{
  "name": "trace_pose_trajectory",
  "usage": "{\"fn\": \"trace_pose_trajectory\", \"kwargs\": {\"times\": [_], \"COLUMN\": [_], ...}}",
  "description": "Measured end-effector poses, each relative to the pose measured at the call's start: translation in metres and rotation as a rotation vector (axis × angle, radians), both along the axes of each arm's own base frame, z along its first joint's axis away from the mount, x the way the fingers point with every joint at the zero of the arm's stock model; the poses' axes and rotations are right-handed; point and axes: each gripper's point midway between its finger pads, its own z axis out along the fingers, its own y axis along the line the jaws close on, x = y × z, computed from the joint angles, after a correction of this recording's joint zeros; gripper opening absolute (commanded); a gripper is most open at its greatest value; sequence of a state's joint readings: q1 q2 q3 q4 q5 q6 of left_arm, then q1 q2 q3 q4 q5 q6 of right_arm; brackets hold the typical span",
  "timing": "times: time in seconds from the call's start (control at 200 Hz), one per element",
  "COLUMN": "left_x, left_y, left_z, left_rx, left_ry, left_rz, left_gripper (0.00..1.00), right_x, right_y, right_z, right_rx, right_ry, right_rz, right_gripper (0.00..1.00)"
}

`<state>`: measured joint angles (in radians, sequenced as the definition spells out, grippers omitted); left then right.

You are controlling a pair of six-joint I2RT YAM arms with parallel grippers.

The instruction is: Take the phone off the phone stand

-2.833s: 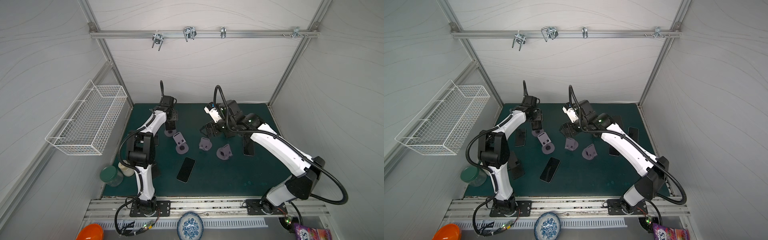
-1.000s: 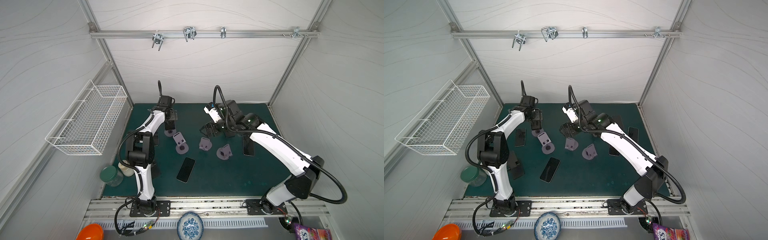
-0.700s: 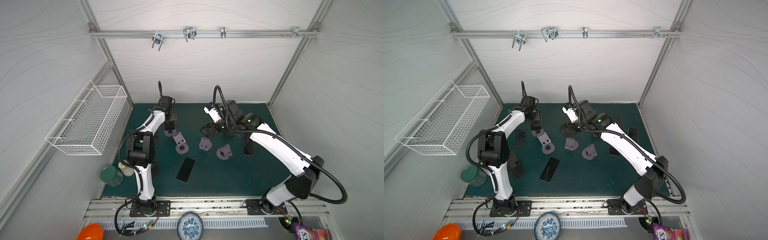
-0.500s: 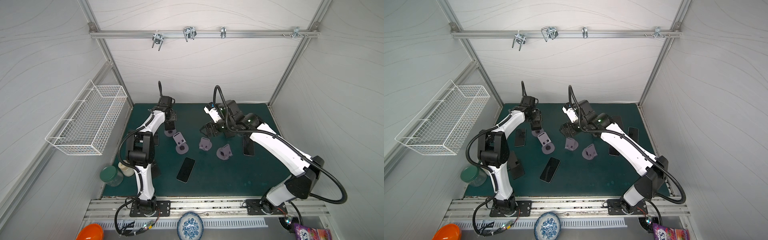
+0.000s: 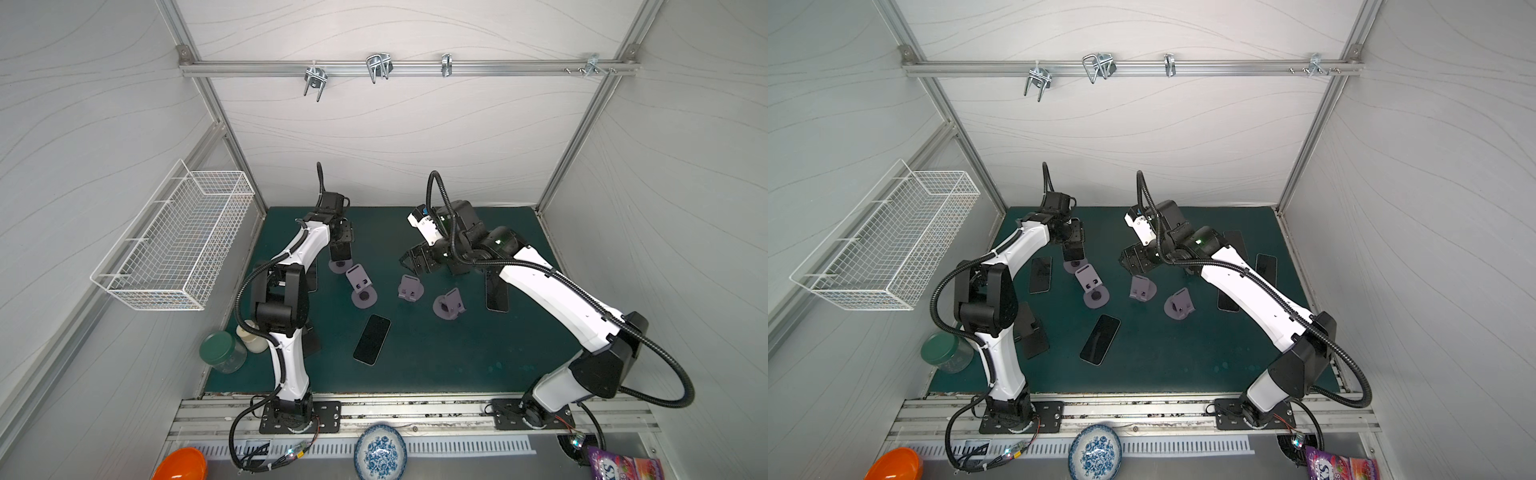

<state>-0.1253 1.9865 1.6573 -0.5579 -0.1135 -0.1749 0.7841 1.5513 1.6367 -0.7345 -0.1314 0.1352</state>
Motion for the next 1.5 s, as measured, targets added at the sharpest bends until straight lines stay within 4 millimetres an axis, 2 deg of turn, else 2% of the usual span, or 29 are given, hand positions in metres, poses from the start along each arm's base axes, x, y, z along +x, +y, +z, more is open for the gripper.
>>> {"fn": "trace_pose_trajectory", "kwargs": {"times": [0.245, 0.925, 1.125, 1.5], "left_x": [-0.001, -0.002, 0.004, 0.004], "left_y": [-0.002, -0.005, -0.016, -0.058], "left_z": [0.009, 0.049, 0.067, 0.092], "left_rx": [-0.009, -0.026, -0.028, -0.04], "left_ry": [-0.016, -0.09, -0.128, -0.172], "left_rz": [-0.01, -0.021, -0.044, -0.126], "left_gripper": [0.64, 0.62, 0.62, 0.62], "right_x": [0.0, -0.003, -0.004, -0.007], "right_y": [0.0, -0.002, -0.004, -0.009], "right_z": [0.0, 0.007, 0.01, 0.01], "right_rx": [-0.003, 0.005, 0.011, 0.008], "right_ry": [-0.004, -0.019, -0.027, -0.031], "right_rz": [-0.001, -0.005, -0.006, -0.012], "right_gripper": [0.85, 0.84, 0.84, 0.84]}}
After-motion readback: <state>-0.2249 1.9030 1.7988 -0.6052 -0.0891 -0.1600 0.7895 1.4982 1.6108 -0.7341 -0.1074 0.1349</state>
